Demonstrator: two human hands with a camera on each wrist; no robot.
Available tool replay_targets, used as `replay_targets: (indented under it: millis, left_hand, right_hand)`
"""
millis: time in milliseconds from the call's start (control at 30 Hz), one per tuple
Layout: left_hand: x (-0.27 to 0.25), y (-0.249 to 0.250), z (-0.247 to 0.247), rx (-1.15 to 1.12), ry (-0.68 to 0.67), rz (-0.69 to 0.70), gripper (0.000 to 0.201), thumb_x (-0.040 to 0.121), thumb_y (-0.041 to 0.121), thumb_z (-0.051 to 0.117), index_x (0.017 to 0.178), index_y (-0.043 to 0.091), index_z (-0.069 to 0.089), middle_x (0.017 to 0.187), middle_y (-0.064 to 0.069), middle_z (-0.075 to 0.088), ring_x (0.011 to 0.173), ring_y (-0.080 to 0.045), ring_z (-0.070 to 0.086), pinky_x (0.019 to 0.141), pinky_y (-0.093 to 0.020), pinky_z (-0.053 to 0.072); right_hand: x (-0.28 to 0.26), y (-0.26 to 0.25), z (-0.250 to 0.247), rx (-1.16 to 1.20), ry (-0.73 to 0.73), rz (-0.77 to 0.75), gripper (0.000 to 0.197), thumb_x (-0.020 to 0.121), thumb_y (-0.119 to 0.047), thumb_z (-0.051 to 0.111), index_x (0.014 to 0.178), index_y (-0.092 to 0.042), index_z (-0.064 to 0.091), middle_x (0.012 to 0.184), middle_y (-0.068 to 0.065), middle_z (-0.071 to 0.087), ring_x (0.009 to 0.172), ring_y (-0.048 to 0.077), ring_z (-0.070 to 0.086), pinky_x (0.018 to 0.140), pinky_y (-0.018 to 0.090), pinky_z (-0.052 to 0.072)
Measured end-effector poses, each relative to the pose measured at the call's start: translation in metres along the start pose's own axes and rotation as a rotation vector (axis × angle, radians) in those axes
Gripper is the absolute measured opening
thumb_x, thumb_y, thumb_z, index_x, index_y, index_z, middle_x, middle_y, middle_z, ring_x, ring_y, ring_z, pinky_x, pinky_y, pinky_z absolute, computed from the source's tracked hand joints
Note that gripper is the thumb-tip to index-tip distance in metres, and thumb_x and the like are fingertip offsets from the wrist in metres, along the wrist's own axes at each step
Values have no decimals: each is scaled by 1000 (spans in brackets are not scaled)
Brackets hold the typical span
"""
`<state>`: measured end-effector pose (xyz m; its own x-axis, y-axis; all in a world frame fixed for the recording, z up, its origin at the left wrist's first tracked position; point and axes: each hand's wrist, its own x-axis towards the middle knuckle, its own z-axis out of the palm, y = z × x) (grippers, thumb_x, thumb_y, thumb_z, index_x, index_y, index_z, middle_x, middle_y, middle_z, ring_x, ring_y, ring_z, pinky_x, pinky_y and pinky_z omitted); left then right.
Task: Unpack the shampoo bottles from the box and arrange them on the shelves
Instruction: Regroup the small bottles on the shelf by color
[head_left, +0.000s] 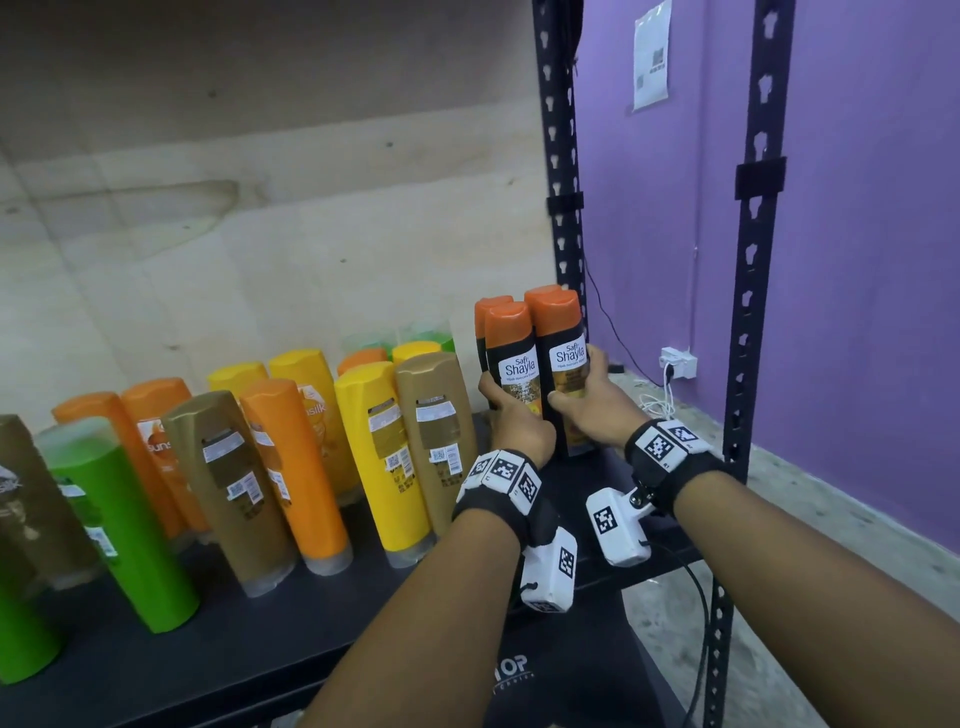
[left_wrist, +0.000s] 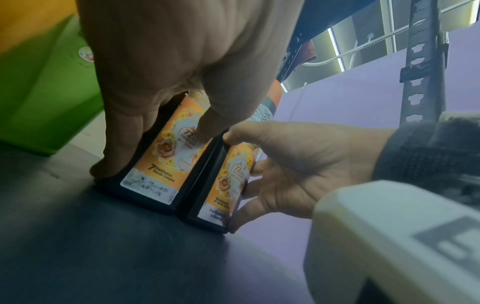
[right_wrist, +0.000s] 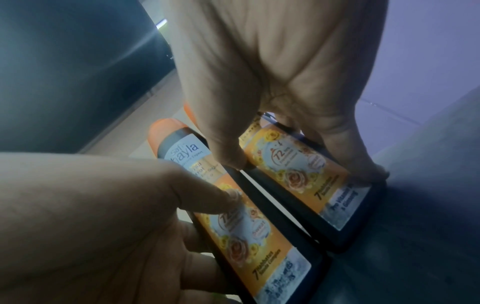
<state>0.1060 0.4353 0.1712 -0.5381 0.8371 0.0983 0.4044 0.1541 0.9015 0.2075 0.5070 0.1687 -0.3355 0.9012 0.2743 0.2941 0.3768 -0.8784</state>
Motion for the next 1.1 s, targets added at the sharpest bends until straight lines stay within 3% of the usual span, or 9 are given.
replay_targets:
  millis: [167,367,567,667,733,833,900,1000,1100]
  left_hand:
    - [0,2,2,-21,2,-8,98,94,7,62,158,28,-9,143,-18,46,128,-37,53,110,-52,45]
    - [-3,-3,0,-13,-23,17,96,97,13,61,159,30,-11,142,-20,47,126,-39,53,109,-53,45]
    - [-16,-5,-3,57,-76,-9,99,100,14,54,159,25,-25,160,-27,24,143,-41,39,118,-51,36]
    - [-28,-6,-6,126,-116,-11,95,104,17,50,159,18,-26,164,-29,15,145,-40,38,119,-45,34]
    - [-38,-7,-12,180,-139,2,90,105,19,49,160,11,-23,165,-27,17,146,-37,37,120,-42,32]
    - [-57,-7,-20,260,-166,65,82,104,15,46,162,6,-12,167,-25,16,151,-37,29,124,-45,26]
    - [-71,-8,-25,332,-186,112,68,102,12,44,162,6,12,162,-25,28,146,-39,37,121,-47,32]
    - [-89,-9,-38,464,-198,189,40,101,18,43,137,7,57,140,-19,57,125,-36,58,107,-43,49]
    - [-103,-14,-51,586,-172,279,33,100,26,49,119,11,71,124,-15,66,110,-34,66,95,-40,56]
  right_hand:
    - [0,-1,-1,1,5,16,77,92,-22,69,149,-30,18,131,3,62,114,25,63,103,45,50]
    - [-2,-1,-2,-44,20,39,78,91,-25,71,152,-28,21,134,4,63,116,26,64,104,45,49]
    - [-17,-2,-9,-246,-30,100,82,90,-30,73,156,-24,23,135,9,63,120,28,62,103,40,48]
    - [-30,-5,-14,-354,-41,93,66,90,-31,72,146,-16,41,129,10,65,116,28,63,96,35,49]
    - [-41,-9,-19,-460,-49,28,40,90,-30,70,125,-13,59,118,9,69,101,24,65,85,32,51]
    - [-60,-16,-26,-669,-81,-76,19,94,-29,66,101,-12,70,103,10,71,83,21,60,72,29,46]
    - [-73,-24,-29,-776,-114,-104,19,95,-30,63,97,-12,70,99,7,68,85,22,63,76,35,53]
    - [-92,-35,-28,-894,-137,-175,19,96,-31,57,87,-17,65,90,4,64,82,23,65,76,39,57]
    - [-108,-49,-24,-942,-120,-244,18,96,-28,52,87,-17,62,88,5,63,80,24,63,73,37,56]
